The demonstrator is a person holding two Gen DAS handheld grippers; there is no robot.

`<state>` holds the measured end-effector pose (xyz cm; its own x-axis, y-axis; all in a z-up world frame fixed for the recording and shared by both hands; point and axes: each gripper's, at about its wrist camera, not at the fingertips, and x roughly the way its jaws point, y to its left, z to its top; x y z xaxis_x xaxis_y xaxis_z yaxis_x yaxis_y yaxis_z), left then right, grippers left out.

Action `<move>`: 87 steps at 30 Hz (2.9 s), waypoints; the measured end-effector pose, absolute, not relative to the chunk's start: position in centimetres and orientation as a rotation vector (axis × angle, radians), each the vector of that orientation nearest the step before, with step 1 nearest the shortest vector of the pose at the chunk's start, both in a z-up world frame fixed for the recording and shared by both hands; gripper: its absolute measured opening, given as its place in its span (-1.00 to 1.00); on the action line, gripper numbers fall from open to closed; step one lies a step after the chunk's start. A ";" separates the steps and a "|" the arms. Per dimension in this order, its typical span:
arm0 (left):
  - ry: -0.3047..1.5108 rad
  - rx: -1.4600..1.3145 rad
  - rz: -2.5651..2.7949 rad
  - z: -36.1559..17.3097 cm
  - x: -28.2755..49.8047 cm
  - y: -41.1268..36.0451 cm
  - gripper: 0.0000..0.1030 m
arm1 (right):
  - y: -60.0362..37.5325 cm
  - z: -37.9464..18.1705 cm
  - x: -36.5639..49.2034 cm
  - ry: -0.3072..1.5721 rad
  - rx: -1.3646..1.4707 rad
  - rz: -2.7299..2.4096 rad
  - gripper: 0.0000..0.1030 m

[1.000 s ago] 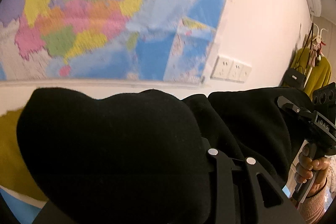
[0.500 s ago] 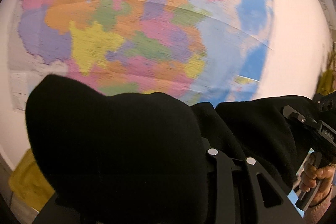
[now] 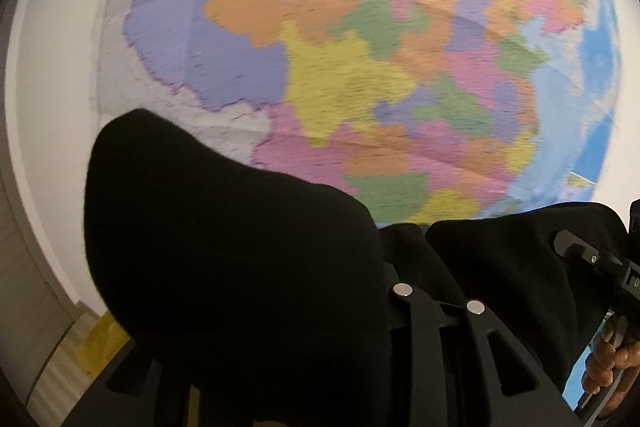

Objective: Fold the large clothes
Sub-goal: 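Carry the black jacket with both grippers over the olive-and-cream stack, then lower the black jacket onto the olive stack with both grippers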

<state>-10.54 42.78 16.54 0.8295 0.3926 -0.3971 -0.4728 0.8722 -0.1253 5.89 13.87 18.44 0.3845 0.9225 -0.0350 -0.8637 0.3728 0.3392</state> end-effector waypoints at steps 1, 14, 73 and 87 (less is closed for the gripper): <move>0.375 -0.226 0.476 16.3 -10.6 43.5 -0.45 | 14.7 18.4 6.1 0.240 0.278 1.164 -0.70; 0.323 -0.261 0.671 13.8 -12.4 53.0 -0.48 | 22.8 16.2 7.7 0.213 0.223 1.262 -0.70; 0.508 -0.150 0.850 5.3 -15.8 50.4 0.61 | 18.1 8.3 7.5 0.376 0.039 1.075 0.14; 0.681 -0.264 0.924 0.4 -12.8 57.3 0.74 | 20.9 4.3 11.5 0.622 0.075 1.055 0.17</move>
<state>-12.84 57.33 0.40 0.4139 0.6447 -0.6427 -0.8047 0.5892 0.0728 11.46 20.92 4.34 0.3394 0.8301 -0.4425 -0.7890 0.5074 0.3466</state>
